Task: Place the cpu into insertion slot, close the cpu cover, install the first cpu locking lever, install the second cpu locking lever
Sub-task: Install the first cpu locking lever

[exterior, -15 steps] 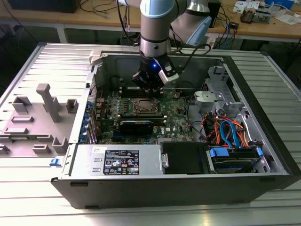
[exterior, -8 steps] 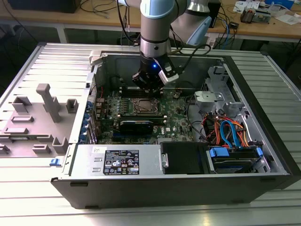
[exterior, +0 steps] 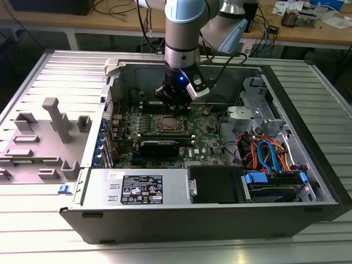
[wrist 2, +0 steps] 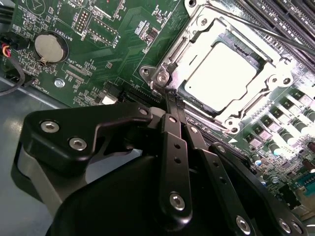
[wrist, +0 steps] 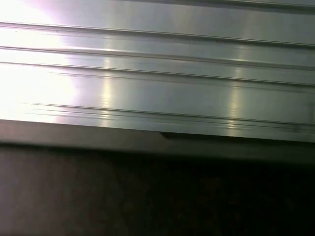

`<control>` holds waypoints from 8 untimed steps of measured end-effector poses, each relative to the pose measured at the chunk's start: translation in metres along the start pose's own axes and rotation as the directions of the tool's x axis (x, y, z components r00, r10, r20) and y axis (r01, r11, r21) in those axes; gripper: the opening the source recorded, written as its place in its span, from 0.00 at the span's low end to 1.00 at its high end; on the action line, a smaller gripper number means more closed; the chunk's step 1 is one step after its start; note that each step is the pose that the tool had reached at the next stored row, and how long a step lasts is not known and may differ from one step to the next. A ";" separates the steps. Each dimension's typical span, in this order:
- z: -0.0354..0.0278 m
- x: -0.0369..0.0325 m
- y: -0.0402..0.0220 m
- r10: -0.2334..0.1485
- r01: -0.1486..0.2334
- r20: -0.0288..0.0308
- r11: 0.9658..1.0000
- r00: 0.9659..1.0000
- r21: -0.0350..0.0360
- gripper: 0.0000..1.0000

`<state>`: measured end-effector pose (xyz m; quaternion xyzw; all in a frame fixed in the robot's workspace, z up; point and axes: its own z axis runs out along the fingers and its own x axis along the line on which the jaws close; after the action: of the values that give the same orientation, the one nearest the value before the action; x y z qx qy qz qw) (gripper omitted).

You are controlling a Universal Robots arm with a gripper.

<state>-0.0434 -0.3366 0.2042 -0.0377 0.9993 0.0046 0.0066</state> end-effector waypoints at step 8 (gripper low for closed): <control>0.0008 -0.0002 -0.0006 0.000 0.000 0.001 1.000 1.000 -0.008 0.11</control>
<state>-0.0432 -0.3371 0.2034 -0.0376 0.9992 0.0086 0.0068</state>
